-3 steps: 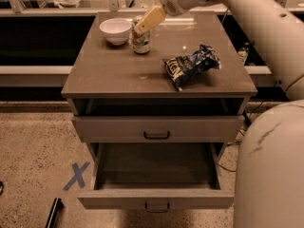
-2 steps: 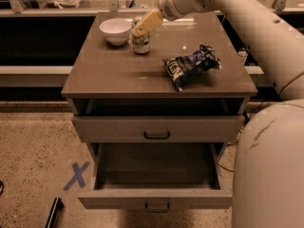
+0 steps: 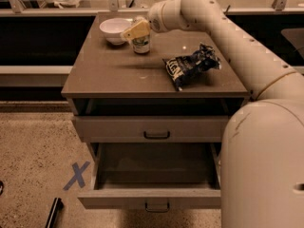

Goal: Place 7up can into middle drawer

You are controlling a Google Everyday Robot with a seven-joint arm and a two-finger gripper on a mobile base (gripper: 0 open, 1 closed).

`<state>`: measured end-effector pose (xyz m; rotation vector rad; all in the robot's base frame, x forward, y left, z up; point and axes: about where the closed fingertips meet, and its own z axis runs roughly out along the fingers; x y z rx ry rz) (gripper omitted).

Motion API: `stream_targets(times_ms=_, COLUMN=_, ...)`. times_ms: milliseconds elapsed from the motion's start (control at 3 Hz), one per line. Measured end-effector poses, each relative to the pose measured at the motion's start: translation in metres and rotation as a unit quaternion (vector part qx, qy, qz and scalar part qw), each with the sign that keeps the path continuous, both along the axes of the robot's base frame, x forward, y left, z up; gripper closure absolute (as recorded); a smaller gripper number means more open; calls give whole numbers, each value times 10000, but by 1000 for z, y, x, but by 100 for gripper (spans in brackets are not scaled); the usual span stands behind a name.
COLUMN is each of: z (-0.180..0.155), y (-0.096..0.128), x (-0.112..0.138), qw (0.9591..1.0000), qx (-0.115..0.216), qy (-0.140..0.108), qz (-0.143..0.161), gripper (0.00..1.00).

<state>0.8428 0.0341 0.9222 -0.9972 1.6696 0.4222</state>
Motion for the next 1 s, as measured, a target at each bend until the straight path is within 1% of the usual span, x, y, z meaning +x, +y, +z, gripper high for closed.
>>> stream_targets(times_ms=333, z=-10, y=11, x=7, qw=9996, qx=216, qy=155, qz=31, gripper=25)
stream_targets(times_ms=667, z=-6, y=0, x=1, qw=9991, qx=317, qy=280, qz=-14, gripper=56)
stream_targets(times_ms=1000, z=15, y=-12, x=-11, qw=9993, qx=337, qy=123, qz=115, gripper=79)
